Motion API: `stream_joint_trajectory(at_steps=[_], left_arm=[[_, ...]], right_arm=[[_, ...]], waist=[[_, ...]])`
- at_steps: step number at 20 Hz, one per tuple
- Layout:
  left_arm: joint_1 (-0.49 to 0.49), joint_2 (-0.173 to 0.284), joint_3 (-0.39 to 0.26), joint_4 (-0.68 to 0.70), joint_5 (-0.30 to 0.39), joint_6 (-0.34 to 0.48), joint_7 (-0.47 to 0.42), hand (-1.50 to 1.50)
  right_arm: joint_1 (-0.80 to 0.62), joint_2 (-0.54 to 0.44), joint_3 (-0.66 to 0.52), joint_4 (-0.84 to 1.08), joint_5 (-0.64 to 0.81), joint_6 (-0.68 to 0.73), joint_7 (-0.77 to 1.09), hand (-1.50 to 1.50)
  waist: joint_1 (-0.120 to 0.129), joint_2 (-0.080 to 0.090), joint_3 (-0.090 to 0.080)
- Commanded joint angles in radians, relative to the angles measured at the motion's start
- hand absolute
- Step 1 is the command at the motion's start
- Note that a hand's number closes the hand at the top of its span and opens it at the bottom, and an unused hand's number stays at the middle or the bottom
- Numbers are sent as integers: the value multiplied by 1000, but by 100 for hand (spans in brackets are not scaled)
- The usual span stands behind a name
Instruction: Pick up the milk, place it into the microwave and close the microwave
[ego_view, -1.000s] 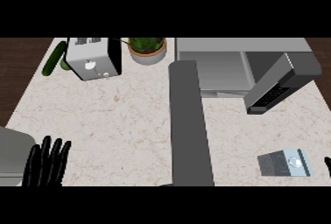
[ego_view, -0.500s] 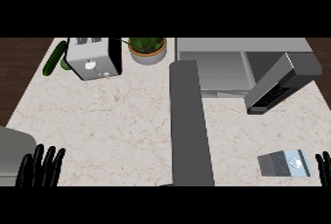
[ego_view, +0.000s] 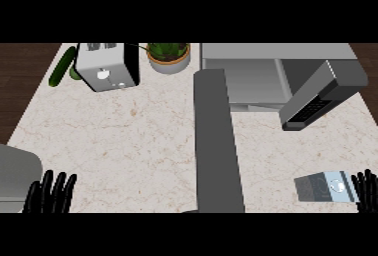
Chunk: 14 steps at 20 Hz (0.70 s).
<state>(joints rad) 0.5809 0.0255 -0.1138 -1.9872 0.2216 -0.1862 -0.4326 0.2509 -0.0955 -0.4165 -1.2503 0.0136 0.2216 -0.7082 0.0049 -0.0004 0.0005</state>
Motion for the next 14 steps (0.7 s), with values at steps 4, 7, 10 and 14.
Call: stream_joint_trajectory(at_steps=[4,7,10,14], left_arm=[[41,-13,-65,-71,-40,29,41,-150],[23,-6,-33,-18,-17,4,-3,-150],[89,-12,-43,-49,-30,1,-43,-150],[83,14,-14,-36,1,-13,-49,-150]], right_arm=[[-53,-37,-2,180,34,-13,-138,-150],[-119,-21,9,334,72,-62,-232,-150],[-117,-113,-31,356,32,-3,-229,-150],[-220,-82,3,444,62,-64,-280,-150]], waist=[[-1,0,0],[1,0,0],[1,0,0],[3,0,0]])
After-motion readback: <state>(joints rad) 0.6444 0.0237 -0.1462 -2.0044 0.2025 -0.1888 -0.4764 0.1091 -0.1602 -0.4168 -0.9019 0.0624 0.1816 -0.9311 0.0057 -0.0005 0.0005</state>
